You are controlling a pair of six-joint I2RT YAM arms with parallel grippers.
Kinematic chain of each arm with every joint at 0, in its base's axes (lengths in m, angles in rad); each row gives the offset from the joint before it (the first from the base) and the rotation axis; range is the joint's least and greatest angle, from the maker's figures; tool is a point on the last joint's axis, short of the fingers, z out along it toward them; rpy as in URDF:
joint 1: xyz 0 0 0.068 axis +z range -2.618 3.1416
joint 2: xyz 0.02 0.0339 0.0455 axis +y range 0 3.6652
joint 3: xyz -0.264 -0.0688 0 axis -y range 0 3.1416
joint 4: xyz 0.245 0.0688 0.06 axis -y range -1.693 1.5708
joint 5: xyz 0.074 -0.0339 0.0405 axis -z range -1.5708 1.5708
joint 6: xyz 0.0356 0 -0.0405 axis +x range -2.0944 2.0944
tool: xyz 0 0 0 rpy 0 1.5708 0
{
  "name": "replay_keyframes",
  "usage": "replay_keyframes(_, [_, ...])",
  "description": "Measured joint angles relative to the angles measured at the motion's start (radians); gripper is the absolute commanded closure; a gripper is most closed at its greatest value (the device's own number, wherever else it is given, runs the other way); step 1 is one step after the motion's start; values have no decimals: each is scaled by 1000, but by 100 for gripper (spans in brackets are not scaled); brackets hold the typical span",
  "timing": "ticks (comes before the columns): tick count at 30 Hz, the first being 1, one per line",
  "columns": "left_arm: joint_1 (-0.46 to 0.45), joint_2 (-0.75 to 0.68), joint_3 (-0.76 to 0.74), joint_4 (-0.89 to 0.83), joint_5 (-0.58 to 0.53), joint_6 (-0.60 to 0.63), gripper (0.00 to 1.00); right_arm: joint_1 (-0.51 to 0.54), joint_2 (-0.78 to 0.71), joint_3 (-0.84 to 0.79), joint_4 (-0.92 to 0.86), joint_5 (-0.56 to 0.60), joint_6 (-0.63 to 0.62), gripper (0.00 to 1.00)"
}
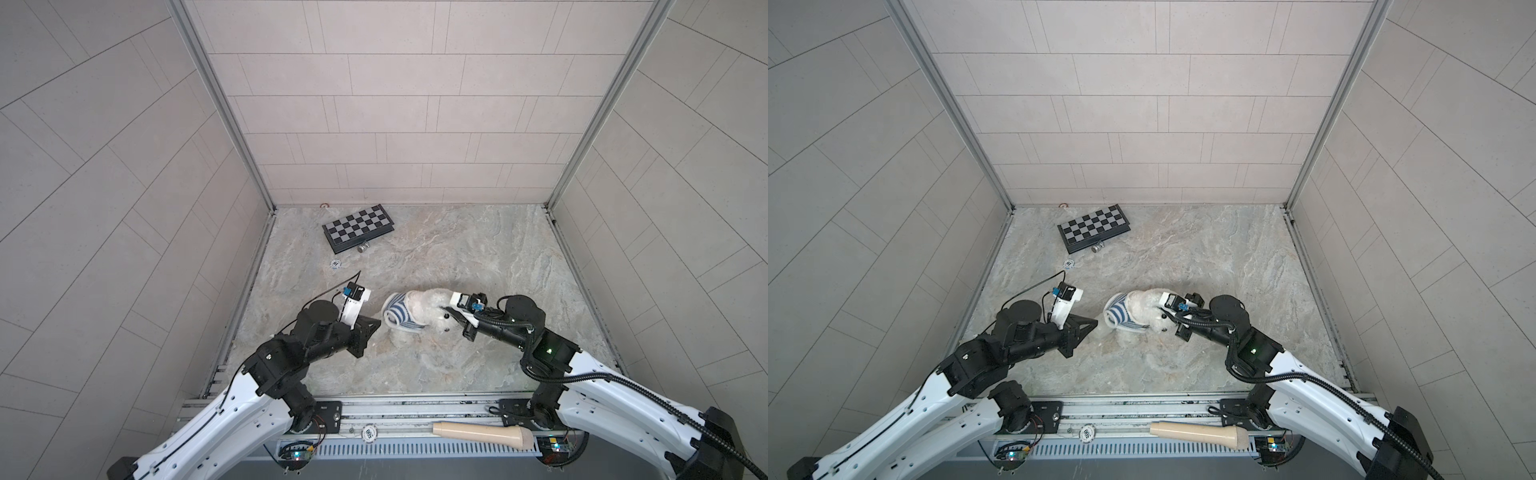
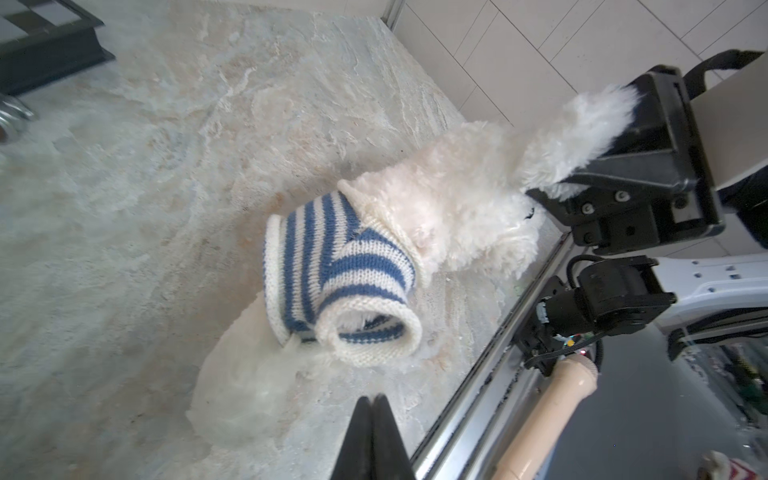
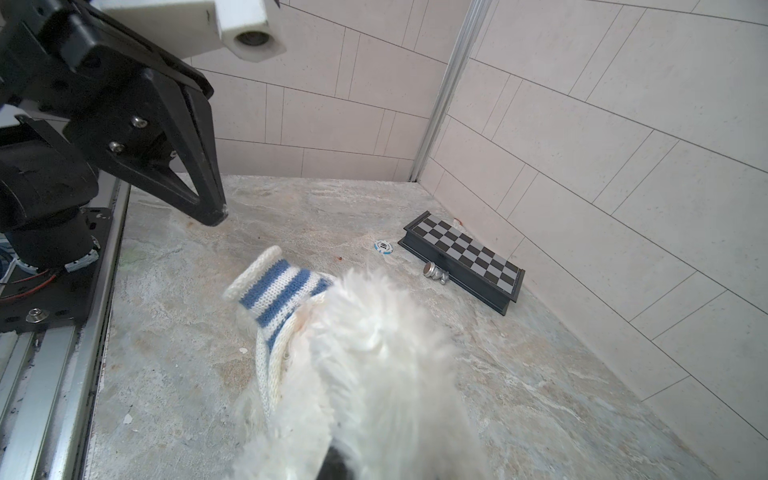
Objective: Dress the teddy bear
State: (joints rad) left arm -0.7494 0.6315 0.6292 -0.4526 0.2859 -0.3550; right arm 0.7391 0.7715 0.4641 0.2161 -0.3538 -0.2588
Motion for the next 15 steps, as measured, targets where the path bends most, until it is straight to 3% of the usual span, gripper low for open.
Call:
replay_keyframes(6, [-38,134,8,39,-3,22,100,0,1,3,-2,0,0,100])
replay_keyframes(15, [-50,184,12,110,-71,38,96,0,1,3,-3,0,-2,100])
